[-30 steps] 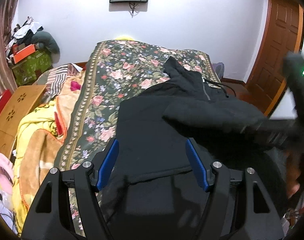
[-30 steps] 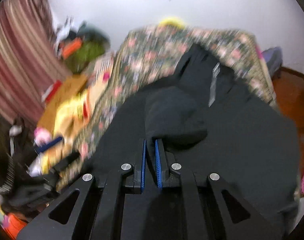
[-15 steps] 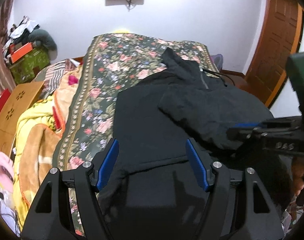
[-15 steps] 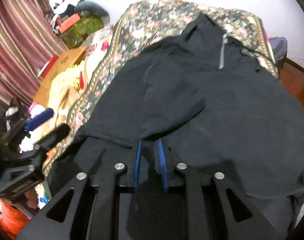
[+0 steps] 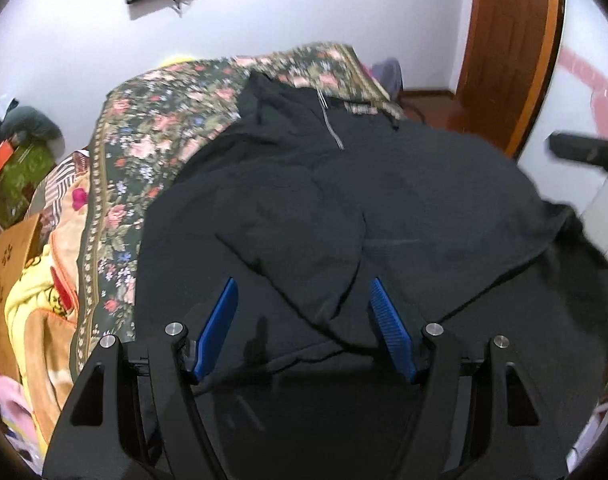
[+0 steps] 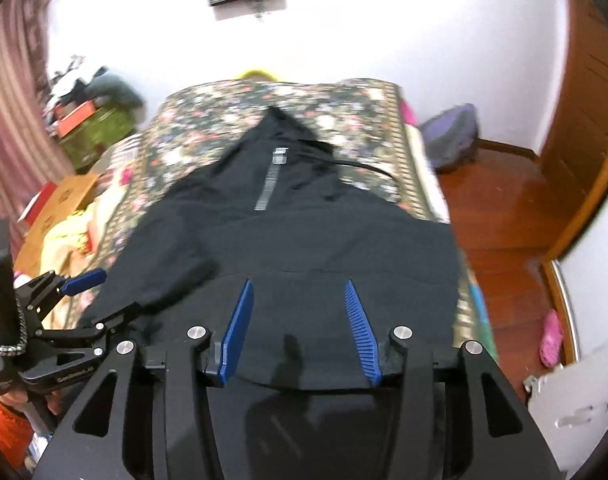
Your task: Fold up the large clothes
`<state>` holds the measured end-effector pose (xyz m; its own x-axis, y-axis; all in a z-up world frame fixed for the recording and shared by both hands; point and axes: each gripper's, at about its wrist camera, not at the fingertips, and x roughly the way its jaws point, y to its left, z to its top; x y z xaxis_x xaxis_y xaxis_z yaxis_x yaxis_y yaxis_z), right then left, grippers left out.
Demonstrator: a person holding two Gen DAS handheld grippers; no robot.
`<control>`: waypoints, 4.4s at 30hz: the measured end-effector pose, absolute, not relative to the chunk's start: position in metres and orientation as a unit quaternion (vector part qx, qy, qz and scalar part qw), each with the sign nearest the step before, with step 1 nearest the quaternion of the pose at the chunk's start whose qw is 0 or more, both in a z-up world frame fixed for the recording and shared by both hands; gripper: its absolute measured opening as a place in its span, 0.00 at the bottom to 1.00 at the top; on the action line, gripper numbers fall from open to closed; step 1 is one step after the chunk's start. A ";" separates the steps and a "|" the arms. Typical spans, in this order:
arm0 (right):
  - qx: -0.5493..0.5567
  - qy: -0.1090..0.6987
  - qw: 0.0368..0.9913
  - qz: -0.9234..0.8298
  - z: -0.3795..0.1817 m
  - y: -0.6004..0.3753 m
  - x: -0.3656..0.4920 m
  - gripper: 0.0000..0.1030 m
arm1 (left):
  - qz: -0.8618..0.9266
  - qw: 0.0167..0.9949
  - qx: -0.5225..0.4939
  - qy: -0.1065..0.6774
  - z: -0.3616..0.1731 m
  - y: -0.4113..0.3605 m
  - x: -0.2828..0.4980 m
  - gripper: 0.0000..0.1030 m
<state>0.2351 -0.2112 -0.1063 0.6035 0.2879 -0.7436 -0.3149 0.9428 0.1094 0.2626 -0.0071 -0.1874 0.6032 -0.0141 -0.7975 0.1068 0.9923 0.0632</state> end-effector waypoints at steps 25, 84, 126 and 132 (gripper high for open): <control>0.029 0.452 0.884 0.113 -0.137 -0.266 0.251 0.43 | -0.044 0.948 -0.013 0.315 -0.093 0.030 0.278 0.17; 0.050 0.456 0.871 0.175 -0.131 -0.173 0.481 0.49 | -0.024 0.906 -0.084 0.414 -0.141 0.096 0.506 0.66; -0.015 0.371 0.900 0.228 -0.056 -0.184 0.311 0.06 | -0.129 0.915 -0.015 0.381 -0.093 0.055 0.354 0.05; -0.022 0.409 0.885 0.220 -0.097 -0.189 0.267 0.06 | -0.127 0.898 -0.003 0.421 -0.130 0.051 0.302 0.06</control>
<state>0.2669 -0.1890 -0.0971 0.5682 0.3720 -0.7340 -0.4082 0.9019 0.1411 0.3023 0.0511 -0.1299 0.6130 -0.2308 -0.7556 0.2250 0.9678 -0.1131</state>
